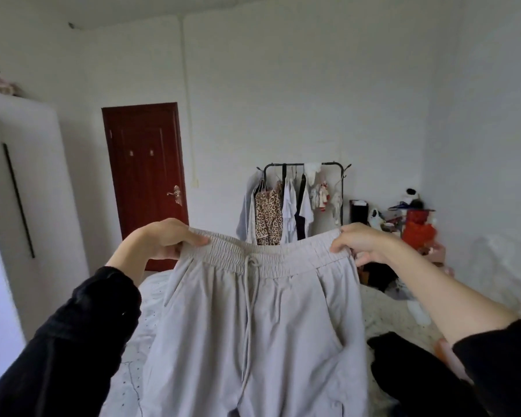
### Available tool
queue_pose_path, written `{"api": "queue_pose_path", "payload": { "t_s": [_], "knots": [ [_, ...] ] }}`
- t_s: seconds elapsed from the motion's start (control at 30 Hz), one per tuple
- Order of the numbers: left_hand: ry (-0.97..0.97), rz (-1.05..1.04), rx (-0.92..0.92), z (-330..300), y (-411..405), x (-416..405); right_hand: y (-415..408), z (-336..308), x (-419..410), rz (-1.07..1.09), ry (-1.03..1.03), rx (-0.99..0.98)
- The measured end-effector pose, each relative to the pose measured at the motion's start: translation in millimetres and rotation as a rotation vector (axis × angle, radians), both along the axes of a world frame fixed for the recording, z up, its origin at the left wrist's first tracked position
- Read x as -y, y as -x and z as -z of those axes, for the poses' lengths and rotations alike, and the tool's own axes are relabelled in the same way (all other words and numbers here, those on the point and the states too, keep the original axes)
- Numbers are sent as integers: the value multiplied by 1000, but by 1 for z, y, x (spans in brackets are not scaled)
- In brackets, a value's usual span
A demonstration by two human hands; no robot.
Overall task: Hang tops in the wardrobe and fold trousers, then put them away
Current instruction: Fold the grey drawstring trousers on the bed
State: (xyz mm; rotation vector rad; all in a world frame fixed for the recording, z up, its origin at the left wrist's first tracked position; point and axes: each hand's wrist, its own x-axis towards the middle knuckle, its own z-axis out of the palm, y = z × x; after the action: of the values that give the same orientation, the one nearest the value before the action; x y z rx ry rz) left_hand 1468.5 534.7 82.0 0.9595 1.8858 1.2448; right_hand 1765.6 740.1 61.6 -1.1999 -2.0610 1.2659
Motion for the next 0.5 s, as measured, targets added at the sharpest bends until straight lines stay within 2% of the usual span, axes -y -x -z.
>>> {"api": "queue_pose_path", "payload": {
  "t_s": [0.1,0.2,0.27,0.37,0.43,0.5],
  "knots": [
    [101,7,-12,13,4,3,4,7,3,21,-75,45],
    [204,-29,-86,36,3,6,6,22,9,9,-35,114],
    [258,-134,-219,54,0,4,6,32,15,15,53,101],
    [280,-274,-456,78,-10,1,11,47,25,22,277,-25],
    [236,-287,-432,91,-21,-3,18,59,33,50,379,-98],
    [135,-242,-231,105,-34,-8,28,72,44,57,444,-171]
  ]
}}
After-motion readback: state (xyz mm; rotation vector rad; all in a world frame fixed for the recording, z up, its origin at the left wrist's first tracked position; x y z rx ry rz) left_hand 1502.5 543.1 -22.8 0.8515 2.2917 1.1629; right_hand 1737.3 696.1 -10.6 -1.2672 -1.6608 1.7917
